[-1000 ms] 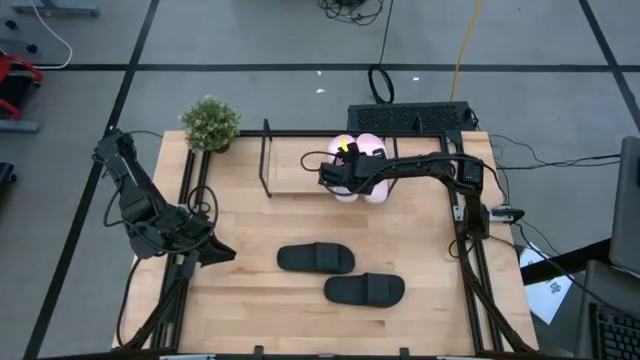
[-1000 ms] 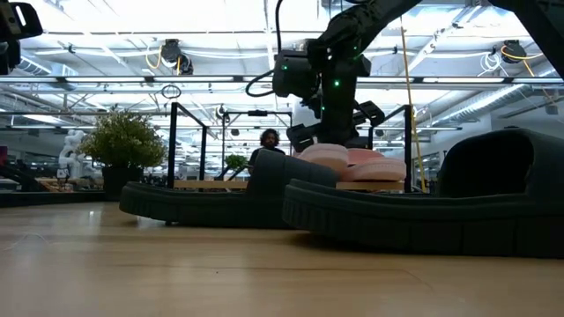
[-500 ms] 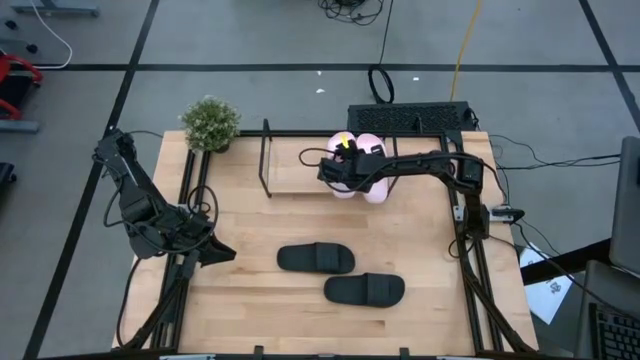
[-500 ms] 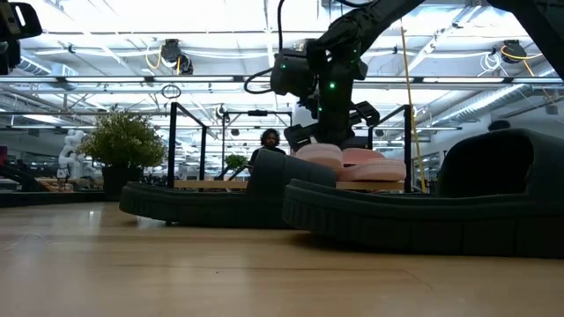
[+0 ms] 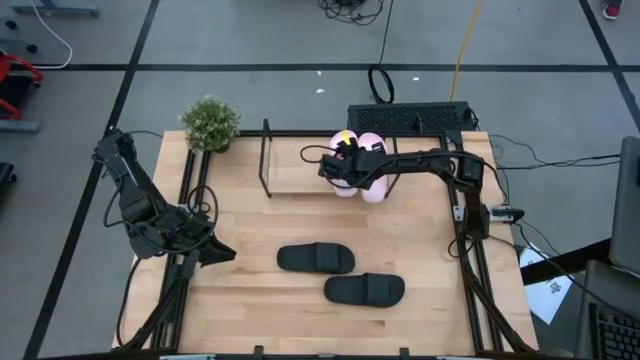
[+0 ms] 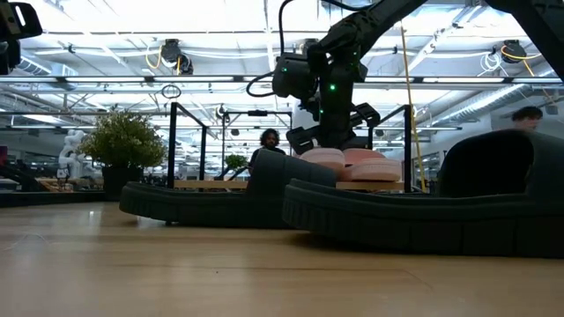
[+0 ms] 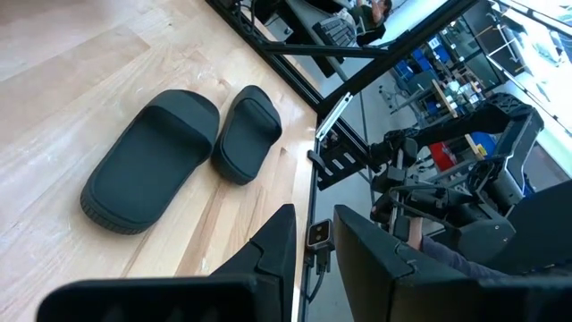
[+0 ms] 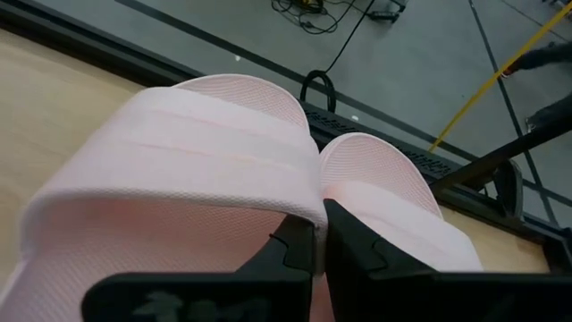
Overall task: Pick and place slides into the shelf
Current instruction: Put the pink slide on the shelf
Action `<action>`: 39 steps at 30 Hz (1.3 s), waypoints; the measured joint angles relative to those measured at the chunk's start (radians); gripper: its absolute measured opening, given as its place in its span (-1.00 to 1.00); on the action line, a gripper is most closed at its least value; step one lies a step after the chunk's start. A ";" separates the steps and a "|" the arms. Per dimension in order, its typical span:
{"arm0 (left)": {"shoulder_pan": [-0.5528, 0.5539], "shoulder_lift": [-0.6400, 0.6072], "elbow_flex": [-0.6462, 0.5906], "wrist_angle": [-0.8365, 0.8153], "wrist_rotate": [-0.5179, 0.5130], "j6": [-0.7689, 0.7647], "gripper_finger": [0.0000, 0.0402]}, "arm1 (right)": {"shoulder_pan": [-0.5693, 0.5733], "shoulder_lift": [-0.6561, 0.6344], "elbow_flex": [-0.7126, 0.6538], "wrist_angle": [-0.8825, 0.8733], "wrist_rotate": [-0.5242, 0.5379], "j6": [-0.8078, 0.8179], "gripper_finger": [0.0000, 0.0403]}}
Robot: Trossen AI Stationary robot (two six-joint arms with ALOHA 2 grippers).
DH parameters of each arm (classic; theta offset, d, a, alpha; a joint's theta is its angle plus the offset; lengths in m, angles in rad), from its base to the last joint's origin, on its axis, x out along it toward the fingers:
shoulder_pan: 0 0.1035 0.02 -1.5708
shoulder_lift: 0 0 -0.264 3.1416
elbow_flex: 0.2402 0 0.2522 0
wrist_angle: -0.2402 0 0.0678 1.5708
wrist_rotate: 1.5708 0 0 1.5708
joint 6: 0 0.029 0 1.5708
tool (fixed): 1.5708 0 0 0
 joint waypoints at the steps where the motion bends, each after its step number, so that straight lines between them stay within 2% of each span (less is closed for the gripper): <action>1: 0.000 0.000 0.000 0.000 0.000 0.000 -0.63 | 0.000 0.000 0.000 0.000 -0.001 0.000 -0.99; 20: 0.000 0.000 0.000 0.000 0.000 0.003 -0.63 | 0.010 -0.004 -0.073 0.023 -0.008 0.046 -0.99; 30: 0.000 0.000 0.000 0.000 0.000 0.000 -0.63 | 0.010 -0.001 -0.076 0.073 -0.032 -0.014 -0.82; 39: 0.000 0.000 0.000 0.000 0.000 0.007 -0.63 | 0.013 -0.004 -0.077 0.078 -0.041 -0.018 -0.78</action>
